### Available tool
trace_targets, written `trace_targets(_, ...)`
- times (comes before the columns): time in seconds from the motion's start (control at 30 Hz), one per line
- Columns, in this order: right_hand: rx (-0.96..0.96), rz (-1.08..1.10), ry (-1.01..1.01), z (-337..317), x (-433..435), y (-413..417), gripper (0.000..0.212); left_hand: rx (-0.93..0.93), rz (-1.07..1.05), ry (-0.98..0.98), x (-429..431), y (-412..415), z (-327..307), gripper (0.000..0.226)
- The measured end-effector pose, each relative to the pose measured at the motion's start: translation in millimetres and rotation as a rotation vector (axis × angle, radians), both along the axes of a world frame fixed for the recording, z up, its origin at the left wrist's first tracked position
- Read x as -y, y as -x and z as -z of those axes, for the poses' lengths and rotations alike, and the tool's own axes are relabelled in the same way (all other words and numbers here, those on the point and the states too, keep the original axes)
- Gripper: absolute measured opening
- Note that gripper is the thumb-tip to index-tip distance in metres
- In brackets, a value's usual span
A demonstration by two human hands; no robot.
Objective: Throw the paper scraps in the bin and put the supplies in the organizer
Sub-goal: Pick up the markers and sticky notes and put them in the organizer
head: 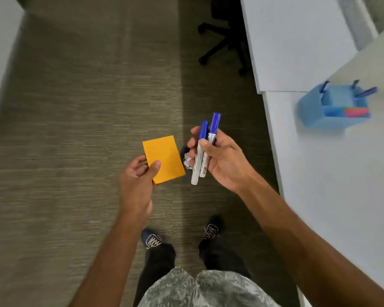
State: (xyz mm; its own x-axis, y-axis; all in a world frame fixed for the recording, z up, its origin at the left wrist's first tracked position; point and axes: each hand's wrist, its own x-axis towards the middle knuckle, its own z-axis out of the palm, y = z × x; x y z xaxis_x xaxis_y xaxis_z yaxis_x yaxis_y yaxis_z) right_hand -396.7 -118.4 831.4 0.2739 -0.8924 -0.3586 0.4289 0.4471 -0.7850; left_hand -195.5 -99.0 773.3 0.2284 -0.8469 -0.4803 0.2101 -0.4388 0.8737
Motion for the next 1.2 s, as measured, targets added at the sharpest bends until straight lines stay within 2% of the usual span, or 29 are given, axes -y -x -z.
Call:
trace_targets(0.1,0.002,0.062,-0.003,-15,-16,50,0.027,-0.011,0.039,0.022,2,48,-16,0.026)
trace_targets(0.3,0.046,0.201,-0.051,-27,-46,140,0.019,-0.031,0.123,0.041,0,138,-37,0.018)
trace_targets(0.57,-0.301,0.413,-0.025,-23,-67,238,0.021,-0.067,0.271,0.030,5,243,-49,0.018)
trace_targets(0.7,-0.516,0.503,-0.017,-21,-66,277,0.014,-0.078,0.352,0.043,14,282,-54,0.018)
trace_targets(0.87,-0.818,0.569,-0.050,-18,-52,324,0.033,-0.075,0.452,0.053,31,325,-60,0.015)
trace_targets(1.03,-0.920,0.632,-0.027,-19,-28,373,0.038,-0.055,0.521,0.054,57,364,-60,0.013)
trace_targets(1.2,-0.955,0.680,0.026,-16,5,418,0.027,-0.054,0.566,0.030,98,404,-54,0.016)
